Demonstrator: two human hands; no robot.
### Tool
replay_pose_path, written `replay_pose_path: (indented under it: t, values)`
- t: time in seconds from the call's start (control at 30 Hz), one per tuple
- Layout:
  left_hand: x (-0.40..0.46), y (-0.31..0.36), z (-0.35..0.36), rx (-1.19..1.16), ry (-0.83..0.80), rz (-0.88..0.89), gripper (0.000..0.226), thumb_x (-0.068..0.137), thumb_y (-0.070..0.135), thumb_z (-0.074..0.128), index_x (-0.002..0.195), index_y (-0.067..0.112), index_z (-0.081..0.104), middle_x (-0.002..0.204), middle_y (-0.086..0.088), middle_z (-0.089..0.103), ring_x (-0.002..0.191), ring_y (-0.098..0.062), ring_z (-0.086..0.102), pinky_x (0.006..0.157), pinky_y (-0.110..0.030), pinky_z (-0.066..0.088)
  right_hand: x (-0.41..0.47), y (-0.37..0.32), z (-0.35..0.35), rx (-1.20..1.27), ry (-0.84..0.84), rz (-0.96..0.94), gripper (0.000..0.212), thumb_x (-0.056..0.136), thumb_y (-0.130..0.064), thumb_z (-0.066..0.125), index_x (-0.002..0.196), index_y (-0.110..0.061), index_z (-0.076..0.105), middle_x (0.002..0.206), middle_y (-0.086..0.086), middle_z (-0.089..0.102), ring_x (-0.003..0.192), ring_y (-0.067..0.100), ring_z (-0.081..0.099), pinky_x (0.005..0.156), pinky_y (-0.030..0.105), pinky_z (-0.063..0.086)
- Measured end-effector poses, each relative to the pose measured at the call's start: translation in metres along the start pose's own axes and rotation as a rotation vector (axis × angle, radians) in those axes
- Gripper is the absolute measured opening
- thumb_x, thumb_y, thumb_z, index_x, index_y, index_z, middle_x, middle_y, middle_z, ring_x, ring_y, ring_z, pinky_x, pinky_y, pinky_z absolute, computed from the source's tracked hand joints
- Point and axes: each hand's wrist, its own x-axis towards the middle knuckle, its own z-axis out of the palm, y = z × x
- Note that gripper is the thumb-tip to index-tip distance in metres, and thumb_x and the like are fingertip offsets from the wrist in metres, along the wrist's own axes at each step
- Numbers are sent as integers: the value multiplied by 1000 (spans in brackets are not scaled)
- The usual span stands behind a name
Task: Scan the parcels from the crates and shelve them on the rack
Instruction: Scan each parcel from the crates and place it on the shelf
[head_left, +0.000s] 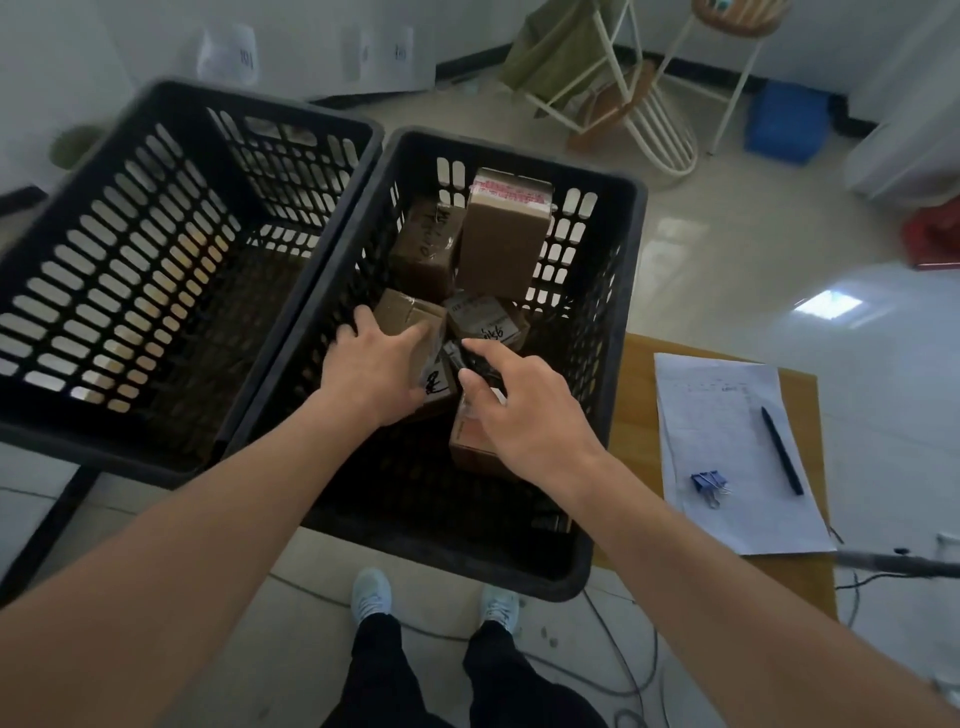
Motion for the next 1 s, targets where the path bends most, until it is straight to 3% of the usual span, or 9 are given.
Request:
replay_pose_path:
  t: [0.13, 0.2, 0.3, 0.53, 0.67, 0.77, 0.87, 1.0]
  values:
    - [4, -3, 0, -75, -35, -19, 90, 91, 50, 72, 162, 52, 17, 147, -25, 33, 132, -46, 43, 112, -54, 42, -5, 2, -2, -4, 0, 3, 49, 110, -53, 46, 158, -48, 39, 138, 6, 54, 113, 16, 54, 88, 33, 44]
    - [4, -7, -2, -133, -34, -2, 89, 91, 48, 71, 162, 52, 18, 143, -25, 40, 129, -46, 46, 110, -55, 44, -7, 2, -4, 0, 12, -1, 50, 110, -53, 46, 159, -47, 39, 142, 6, 57, 123, 24, 58, 95, 37, 50]
    - [0, -13, -7, -223, 17, 34, 91, 89, 42, 73, 160, 58, 17, 137, -21, 44, 124, -44, 50, 105, -55, 49, -12, -1, -8, 12, 21, -20, 50, 109, -52, 49, 159, -45, 43, 148, -1, 61, 130, 22, 59, 105, 43, 54]
    - [-12, -35, -28, -545, 150, 203, 98, 87, 27, 82, 156, 63, 24, 132, -4, 42, 111, -26, 58, 105, -46, 53, -21, -18, -25, -21, 72, -86, 43, 109, -49, 51, 151, -45, 55, 140, -12, 67, 114, 13, 65, 91, 40, 60]
    - [-22, -45, -41, -646, 277, 263, 98, 85, 23, 85, 158, 57, 28, 128, -1, 47, 105, -14, 58, 101, -35, 53, -26, -32, -35, -58, 75, -138, 42, 109, -48, 52, 151, -44, 56, 132, -11, 69, 103, 12, 66, 79, 34, 58]
    - [-27, -55, -52, -710, 362, 298, 99, 84, 19, 85, 158, 55, 31, 130, -3, 49, 112, -16, 55, 98, -28, 51, -31, -45, -44, -66, 32, -181, 43, 110, -46, 52, 152, -42, 55, 132, -9, 69, 106, 14, 67, 88, 41, 62]
    - [-30, -66, -64, -760, 416, 320, 101, 84, 13, 85, 152, 65, 31, 131, 0, 46, 107, -8, 55, 81, -7, 47, -36, -55, -53, -70, 8, -224, 42, 110, -45, 53, 151, -42, 57, 132, -8, 70, 102, 14, 70, 86, 42, 63]
    - [-37, -73, -81, -777, 440, 345, 103, 85, 9, 84, 149, 70, 32, 132, 1, 46, 111, -15, 57, 87, -18, 51, -46, -68, -65, -111, -3, -281, 42, 110, -45, 54, 151, -43, 56, 133, -8, 69, 103, 11, 69, 88, 39, 62]
